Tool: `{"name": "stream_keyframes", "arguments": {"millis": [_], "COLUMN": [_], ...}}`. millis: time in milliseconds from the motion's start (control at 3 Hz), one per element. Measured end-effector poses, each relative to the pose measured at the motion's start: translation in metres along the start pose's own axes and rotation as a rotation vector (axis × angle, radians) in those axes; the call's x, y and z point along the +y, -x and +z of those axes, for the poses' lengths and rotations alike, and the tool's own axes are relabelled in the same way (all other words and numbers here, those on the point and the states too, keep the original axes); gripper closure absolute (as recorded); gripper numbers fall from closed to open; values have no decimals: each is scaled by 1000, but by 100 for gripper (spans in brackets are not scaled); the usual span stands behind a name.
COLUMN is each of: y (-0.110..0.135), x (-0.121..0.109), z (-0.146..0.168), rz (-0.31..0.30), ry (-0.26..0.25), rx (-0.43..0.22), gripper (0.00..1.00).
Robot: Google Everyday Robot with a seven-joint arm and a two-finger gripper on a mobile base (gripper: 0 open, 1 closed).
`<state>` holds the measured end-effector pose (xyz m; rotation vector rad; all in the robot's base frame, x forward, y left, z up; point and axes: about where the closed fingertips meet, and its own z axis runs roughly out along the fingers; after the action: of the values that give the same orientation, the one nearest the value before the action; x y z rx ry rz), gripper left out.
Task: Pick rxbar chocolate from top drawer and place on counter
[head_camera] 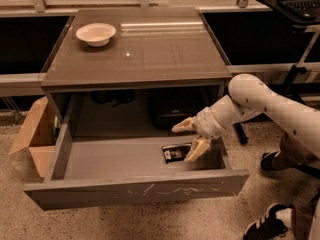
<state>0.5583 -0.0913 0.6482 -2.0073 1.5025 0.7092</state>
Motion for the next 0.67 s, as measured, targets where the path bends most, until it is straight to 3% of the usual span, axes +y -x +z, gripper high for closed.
{"name": "stream_keyframes", "arguments": {"millis": [333, 667], "y": [-7, -15], "x": [0, 1], "z": [15, 27], "rz": [9, 18], "ry": [26, 42], "rx": [-17, -27], "gripper": [34, 44]}}
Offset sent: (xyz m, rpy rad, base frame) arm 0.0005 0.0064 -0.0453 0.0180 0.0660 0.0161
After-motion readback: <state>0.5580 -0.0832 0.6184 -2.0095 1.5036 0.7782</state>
